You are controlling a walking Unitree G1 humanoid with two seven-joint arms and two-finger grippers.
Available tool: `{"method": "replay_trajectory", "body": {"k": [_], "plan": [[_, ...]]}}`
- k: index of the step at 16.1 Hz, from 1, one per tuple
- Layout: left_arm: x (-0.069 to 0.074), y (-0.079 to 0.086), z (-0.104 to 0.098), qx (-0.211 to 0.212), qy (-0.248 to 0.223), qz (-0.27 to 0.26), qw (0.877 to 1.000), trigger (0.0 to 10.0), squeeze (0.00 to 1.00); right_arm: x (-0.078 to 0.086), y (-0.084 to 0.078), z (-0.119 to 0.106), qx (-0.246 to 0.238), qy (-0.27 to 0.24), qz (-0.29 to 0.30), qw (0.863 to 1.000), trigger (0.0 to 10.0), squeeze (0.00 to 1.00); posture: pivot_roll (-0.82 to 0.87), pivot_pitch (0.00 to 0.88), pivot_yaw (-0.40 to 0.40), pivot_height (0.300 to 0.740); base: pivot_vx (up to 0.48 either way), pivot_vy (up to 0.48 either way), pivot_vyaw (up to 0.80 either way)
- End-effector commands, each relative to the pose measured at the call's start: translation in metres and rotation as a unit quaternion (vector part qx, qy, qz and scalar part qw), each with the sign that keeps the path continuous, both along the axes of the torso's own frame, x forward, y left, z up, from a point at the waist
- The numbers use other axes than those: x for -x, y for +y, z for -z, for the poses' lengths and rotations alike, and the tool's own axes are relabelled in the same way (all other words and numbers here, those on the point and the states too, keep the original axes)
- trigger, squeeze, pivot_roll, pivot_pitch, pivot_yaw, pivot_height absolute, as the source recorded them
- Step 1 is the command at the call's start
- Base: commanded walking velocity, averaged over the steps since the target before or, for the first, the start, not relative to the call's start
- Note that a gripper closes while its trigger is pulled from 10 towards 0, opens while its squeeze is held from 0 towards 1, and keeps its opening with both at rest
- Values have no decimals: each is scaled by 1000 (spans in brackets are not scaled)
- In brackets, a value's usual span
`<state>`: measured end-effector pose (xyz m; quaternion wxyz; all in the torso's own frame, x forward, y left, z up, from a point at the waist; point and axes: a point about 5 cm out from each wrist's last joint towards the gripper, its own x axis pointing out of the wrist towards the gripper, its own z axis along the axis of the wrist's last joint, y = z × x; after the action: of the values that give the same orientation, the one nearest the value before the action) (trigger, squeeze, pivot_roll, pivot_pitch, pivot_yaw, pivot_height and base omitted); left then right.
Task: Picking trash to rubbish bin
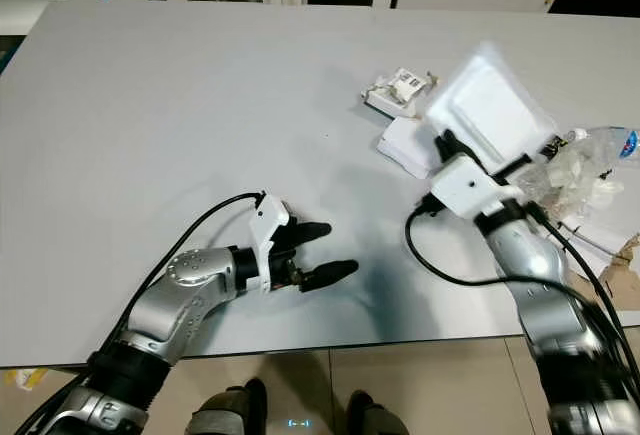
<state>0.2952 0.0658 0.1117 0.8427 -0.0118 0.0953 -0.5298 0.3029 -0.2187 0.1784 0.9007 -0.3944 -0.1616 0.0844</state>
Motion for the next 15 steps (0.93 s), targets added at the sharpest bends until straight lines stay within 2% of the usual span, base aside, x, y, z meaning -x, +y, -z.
{"method": "replay_trajectory", "body": {"k": [1,4,5,10,11,12,13,14,15], "plan": [[1,1,11,-20,14,-15,1000,10000,0,6,-4,-9,-4,-20,25,999,0,0,203,104,-42,740,0,0,0],[-2,-5,9,-6,2,-40,999,10000,0,22,0,-22,-32,-50,61,996,0,0,182,93,-40,740,0,0,0],[-7,-9,5,5,-12,-68,998,10000,0,32,7,-27,-53,-61,76,994,0,0,175,88,-40,740,0,0,0],[-14,-22,-5,26,-45,-115,992,10000,0,49,31,-31,-108,-72,92,987,0,0,144,71,-36,740,0,0,0],[-15,-23,-5,27,-52,-123,991,10000,0,52,35,-33,-124,-77,97,985,3059,0,137,67,-32,740,0,0,0],[-17,-23,-6,29,-55,-131,989,10000,0,54,38,-34,-130,-75,101,983,4745,0,134,63,-30,740,0,0,0],[-18,-24,-6,31,-58,-134,989,10000,0,55,39,-34,-135,-72,103,983,4745,0,134,63,-30,740,0,0,0],[-20,-24,-6,30,-58,-138,988,10000,0,57,41,-35,-140,-71,106,982,10000,0,129,58,-27,740,0,0,0],[-21,-24,-6,30,-57,-139,988,10000,0,57,43,-35,-143,-72,106,981,10000,0,127,55,-24,740,0,0,0]]}}
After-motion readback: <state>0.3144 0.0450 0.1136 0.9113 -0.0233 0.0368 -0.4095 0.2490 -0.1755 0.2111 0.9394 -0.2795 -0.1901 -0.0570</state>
